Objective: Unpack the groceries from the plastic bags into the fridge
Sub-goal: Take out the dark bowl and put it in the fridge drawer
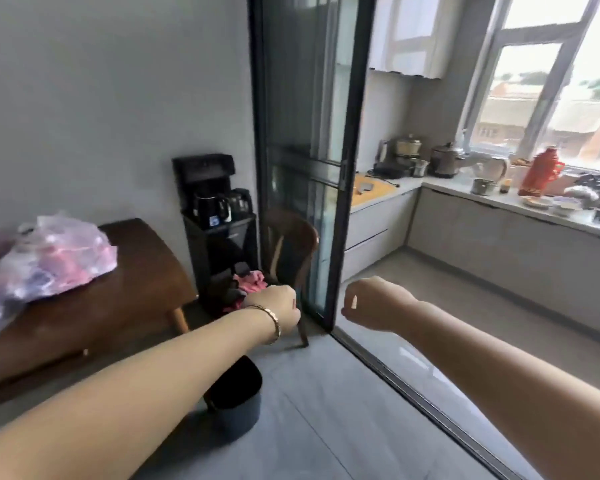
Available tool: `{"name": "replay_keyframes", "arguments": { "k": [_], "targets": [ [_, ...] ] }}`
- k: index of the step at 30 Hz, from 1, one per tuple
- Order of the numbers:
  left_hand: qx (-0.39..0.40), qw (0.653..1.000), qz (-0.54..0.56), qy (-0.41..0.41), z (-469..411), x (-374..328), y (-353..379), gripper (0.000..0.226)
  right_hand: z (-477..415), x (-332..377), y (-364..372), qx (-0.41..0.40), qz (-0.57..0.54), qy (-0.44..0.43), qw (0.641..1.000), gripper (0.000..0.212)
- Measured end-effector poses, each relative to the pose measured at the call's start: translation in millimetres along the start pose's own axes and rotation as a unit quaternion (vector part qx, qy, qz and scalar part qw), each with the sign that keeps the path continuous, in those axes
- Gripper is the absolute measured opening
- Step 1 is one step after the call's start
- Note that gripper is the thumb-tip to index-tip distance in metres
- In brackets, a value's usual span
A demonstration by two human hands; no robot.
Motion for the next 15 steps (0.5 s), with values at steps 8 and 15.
{"name": "replay_keyframes", "arguments": {
  "k": [8, 15],
  "targets": [
    [-0.031, 0.977, 0.050, -0.203, 60, 302, -36, 0.027, -133, 299, 11, 0.025, 0.073, -0.188, 0.979, 0.031],
    [-0.052, 0.937, 0.101, -0.331, 102, 513, -42, 0.024, -212, 516, 24, 0.035, 0.075, -0.315, 0.945, 0.028]
  ]
}}
Point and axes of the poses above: each hand's wrist, its own z-axis away from the middle knuckle, its own y-axis out of the palm, x = y × z, the point moved 10 cm from there along -z, towards the middle knuckle, and after that the axes turned 12 degrees about x, right-handed, at the moved point
